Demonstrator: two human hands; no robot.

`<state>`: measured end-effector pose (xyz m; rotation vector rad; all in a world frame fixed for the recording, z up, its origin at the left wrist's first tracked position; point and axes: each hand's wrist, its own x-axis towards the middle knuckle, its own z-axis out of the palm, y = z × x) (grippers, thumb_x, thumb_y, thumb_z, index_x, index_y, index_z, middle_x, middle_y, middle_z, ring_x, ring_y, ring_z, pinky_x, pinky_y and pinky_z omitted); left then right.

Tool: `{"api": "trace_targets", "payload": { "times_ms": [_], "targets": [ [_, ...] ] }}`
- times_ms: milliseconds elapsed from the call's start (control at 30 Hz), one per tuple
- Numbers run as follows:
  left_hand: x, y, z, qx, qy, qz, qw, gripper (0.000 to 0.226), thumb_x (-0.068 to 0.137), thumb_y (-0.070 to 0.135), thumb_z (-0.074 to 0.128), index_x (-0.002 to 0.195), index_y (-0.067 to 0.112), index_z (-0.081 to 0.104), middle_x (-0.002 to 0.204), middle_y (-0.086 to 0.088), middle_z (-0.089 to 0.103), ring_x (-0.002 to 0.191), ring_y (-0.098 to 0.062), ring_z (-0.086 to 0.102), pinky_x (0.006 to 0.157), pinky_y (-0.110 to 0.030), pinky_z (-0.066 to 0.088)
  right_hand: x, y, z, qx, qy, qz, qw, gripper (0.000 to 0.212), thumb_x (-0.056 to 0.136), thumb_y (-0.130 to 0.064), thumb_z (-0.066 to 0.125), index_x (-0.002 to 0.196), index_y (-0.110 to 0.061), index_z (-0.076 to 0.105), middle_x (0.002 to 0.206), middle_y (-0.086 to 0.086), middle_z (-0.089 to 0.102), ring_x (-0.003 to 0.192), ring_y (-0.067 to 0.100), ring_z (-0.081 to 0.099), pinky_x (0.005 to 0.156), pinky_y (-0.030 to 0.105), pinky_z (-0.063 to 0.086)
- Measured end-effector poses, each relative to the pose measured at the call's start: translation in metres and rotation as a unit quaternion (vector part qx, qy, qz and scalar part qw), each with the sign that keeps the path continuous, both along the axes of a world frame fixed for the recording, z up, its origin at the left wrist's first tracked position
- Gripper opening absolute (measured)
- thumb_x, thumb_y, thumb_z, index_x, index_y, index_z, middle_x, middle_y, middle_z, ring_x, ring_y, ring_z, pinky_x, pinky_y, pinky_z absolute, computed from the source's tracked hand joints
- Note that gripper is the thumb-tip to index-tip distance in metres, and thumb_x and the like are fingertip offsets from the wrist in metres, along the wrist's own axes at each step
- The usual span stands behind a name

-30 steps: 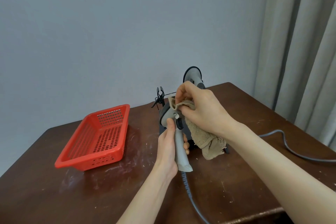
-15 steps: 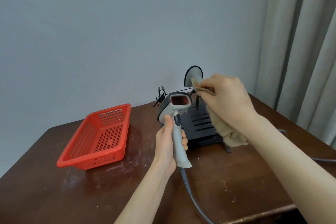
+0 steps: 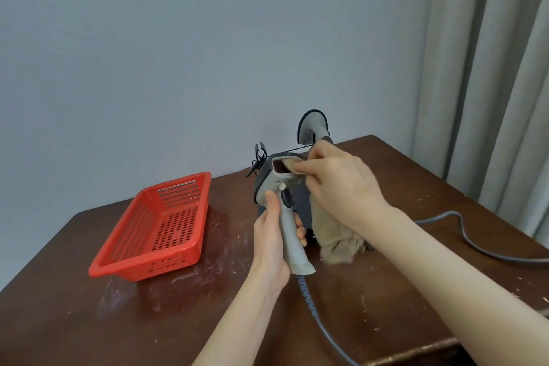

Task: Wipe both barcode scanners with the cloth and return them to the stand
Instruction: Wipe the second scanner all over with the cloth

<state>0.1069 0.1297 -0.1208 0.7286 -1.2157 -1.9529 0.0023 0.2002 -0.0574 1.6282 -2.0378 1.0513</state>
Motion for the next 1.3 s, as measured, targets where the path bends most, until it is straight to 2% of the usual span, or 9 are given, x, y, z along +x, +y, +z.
{"api": "trace_targets", "payload": {
  "times_ms": [200,333,467,633,833,900,1033,1167,1300],
  "targets": [
    [-0.002,0.003,0.000,-0.010,-0.019,0.009,1.000,0.053,0.077,0.060,0.055,0.077,0.007,0.059,0.055,-0.005,0.053,0.042,-0.016,0.047,0.043,-0.026,0.041,0.006,0.002,-0.001,-0.032,0.008,0.042,0.999,0.036,0.088,-0.008,0.054,0.114,-0.029,0.068,0.088,-0.003,0.050,0.069,0.024,0.052,0.055,0.034,0.042],
    [0.001,0.003,0.000,-0.010,-0.018,0.013,1.000,0.051,0.075,0.059,0.055,0.079,0.008,0.059,0.055,-0.005,0.053,0.042,-0.016,0.046,0.044,-0.026,0.040,-0.005,0.003,-0.001,0.016,-0.015,-0.063,0.998,0.039,0.092,-0.010,0.046,0.118,-0.031,0.065,0.102,0.002,0.052,0.077,0.031,0.057,0.060,0.036,0.045],
    [0.000,0.004,0.001,-0.011,-0.015,0.011,1.000,0.052,0.077,0.059,0.055,0.077,0.007,0.060,0.055,-0.005,0.054,0.043,-0.016,0.047,0.044,-0.026,0.041,0.008,0.003,-0.004,-0.028,0.016,0.042,0.999,0.034,0.089,-0.011,0.051,0.114,-0.027,0.067,0.090,-0.003,0.051,0.068,0.023,0.052,0.054,0.031,0.037],
    [0.004,0.002,-0.001,-0.001,-0.018,0.013,1.000,0.053,0.073,0.059,0.056,0.081,0.007,0.057,0.055,-0.004,0.051,0.042,-0.015,0.045,0.042,-0.024,0.040,-0.015,0.008,0.001,0.026,-0.043,-0.114,0.992,0.032,0.094,-0.016,0.048,0.120,-0.028,0.061,0.108,0.002,0.058,0.089,0.032,0.060,0.066,0.033,0.040],
    [0.000,0.005,-0.002,-0.012,-0.017,0.003,1.000,0.060,0.073,0.060,0.057,0.092,0.003,0.062,0.063,-0.009,0.059,0.050,-0.020,0.055,0.049,-0.029,0.048,0.008,0.003,-0.001,-0.110,-0.045,0.005,0.993,0.011,0.084,-0.013,0.061,0.091,-0.016,0.070,0.088,0.001,0.064,0.074,0.029,0.063,0.061,0.040,0.052],
    [-0.001,0.006,-0.001,-0.011,-0.019,0.010,1.000,0.061,0.076,0.060,0.055,0.097,0.004,0.065,0.071,-0.011,0.067,0.060,-0.024,0.064,0.060,-0.035,0.054,0.009,-0.001,-0.007,-0.092,-0.024,0.051,0.994,0.020,0.083,-0.012,0.059,0.095,-0.017,0.074,0.090,0.001,0.064,0.073,0.026,0.064,0.059,0.039,0.053],
    [0.003,0.004,-0.001,0.002,-0.017,0.015,1.000,0.053,0.075,0.058,0.057,0.084,0.005,0.060,0.056,-0.005,0.054,0.044,-0.016,0.048,0.043,-0.025,0.042,-0.005,-0.002,-0.013,-0.009,-0.034,-0.035,0.999,0.032,0.091,-0.010,0.051,0.114,-0.025,0.068,0.104,0.000,0.057,0.083,0.029,0.060,0.064,0.036,0.048],
    [0.001,0.005,-0.003,0.001,-0.010,0.011,1.000,0.055,0.076,0.058,0.056,0.088,0.005,0.060,0.057,-0.006,0.053,0.043,-0.016,0.047,0.042,-0.026,0.041,0.009,-0.002,-0.008,-0.077,-0.036,0.039,0.996,0.032,0.087,-0.007,0.056,0.107,-0.026,0.072,0.093,0.000,0.058,0.072,0.024,0.057,0.058,0.035,0.047],
    [0.001,0.003,-0.001,0.012,-0.014,0.013,1.000,0.054,0.078,0.060,0.054,0.081,0.006,0.059,0.055,-0.006,0.051,0.043,-0.016,0.046,0.044,-0.026,0.041,0.000,-0.002,-0.009,-0.020,-0.030,0.027,0.999,0.030,0.090,-0.012,0.054,0.109,-0.028,0.070,0.094,-0.003,0.054,0.075,0.020,0.054,0.059,0.031,0.040]
  ]
}}
